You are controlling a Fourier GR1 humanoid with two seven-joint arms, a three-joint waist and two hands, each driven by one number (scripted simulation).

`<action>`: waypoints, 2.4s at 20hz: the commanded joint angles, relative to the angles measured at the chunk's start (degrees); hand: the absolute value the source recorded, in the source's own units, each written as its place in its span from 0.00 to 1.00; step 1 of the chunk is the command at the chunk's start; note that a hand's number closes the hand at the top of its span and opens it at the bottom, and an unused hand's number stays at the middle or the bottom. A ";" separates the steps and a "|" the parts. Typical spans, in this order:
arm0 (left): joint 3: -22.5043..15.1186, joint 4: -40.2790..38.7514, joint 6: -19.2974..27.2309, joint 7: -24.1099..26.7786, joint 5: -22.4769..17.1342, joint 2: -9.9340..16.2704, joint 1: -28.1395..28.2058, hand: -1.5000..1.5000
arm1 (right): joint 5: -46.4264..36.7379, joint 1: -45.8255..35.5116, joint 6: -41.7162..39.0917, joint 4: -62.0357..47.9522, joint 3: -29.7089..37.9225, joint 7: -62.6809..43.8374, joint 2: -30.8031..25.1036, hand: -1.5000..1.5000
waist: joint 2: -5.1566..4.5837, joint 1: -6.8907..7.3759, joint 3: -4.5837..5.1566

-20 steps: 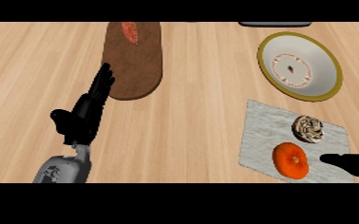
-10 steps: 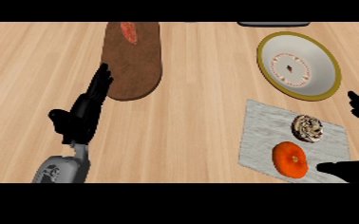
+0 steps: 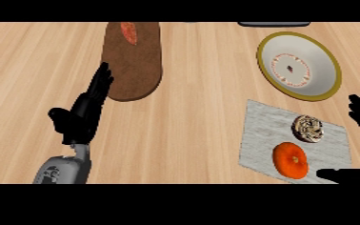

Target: Pick the cupcake from the placemat and place it in the bowl

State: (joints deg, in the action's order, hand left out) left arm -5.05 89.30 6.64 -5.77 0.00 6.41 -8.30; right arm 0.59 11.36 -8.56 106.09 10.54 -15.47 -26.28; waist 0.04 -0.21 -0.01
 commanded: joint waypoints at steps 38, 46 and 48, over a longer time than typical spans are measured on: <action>2.87 -1.21 -1.60 -0.86 3.61 -4.04 -2.26 0.50 | -23.45 -7.01 -2.71 -25.99 -4.38 20.64 7.01 1.00 | -0.03 0.01 0.00; 4.95 -1.34 -4.78 1.79 1.08 -2.48 -0.08 0.50 | -24.44 -7.92 1.15 -27.72 -5.88 22.97 12.73 1.00 | -0.01 0.05 0.02; 4.37 -4.90 -4.58 1.54 2.27 -2.97 -2.36 0.50 | -23.43 -9.68 -1.11 -26.66 -5.30 21.71 11.61 1.00 | -0.05 -0.03 0.02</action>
State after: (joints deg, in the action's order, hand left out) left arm -1.67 88.47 2.71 -5.14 2.61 3.39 -8.08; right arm -23.39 1.19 -8.18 78.15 6.53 6.97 -16.31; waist 0.42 -0.18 0.61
